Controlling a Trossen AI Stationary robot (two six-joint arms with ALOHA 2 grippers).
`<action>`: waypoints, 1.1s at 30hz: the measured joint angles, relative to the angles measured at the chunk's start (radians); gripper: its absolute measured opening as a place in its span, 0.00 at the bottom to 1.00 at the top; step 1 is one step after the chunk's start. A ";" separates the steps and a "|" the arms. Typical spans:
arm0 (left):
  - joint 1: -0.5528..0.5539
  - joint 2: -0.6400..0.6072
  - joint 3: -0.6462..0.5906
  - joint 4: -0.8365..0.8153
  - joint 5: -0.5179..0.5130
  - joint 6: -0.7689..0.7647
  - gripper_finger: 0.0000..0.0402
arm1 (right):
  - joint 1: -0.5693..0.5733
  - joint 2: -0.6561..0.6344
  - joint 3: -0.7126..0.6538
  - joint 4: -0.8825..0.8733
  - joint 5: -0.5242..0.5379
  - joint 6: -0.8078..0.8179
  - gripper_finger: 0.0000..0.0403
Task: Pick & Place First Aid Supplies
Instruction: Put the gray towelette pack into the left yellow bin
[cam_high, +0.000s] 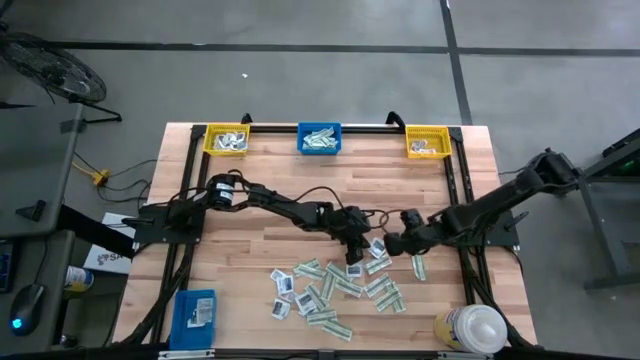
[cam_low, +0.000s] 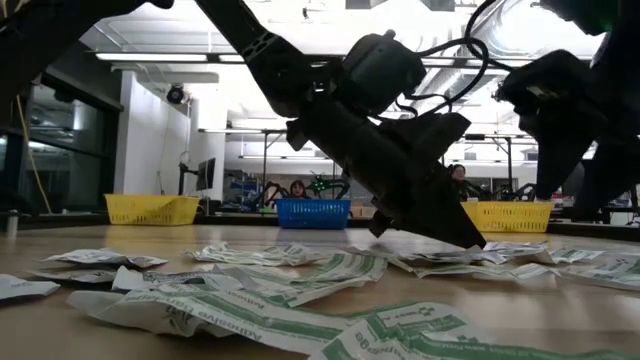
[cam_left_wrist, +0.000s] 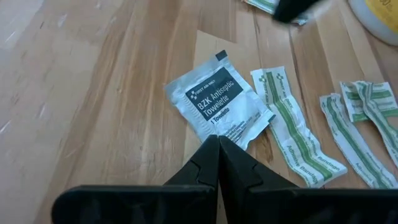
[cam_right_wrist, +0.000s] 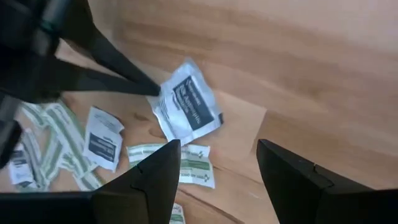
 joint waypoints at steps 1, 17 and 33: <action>0.000 0.001 0.000 0.000 0.002 0.000 0.00 | 0.010 0.022 0.000 0.016 0.001 0.012 0.51; 0.000 0.002 -0.004 0.003 0.002 0.000 0.00 | 0.039 0.268 0.003 0.280 0.089 0.039 0.51; 0.000 0.002 -0.004 0.003 0.007 -0.022 0.00 | 0.037 0.265 0.001 0.249 0.104 0.018 0.27</action>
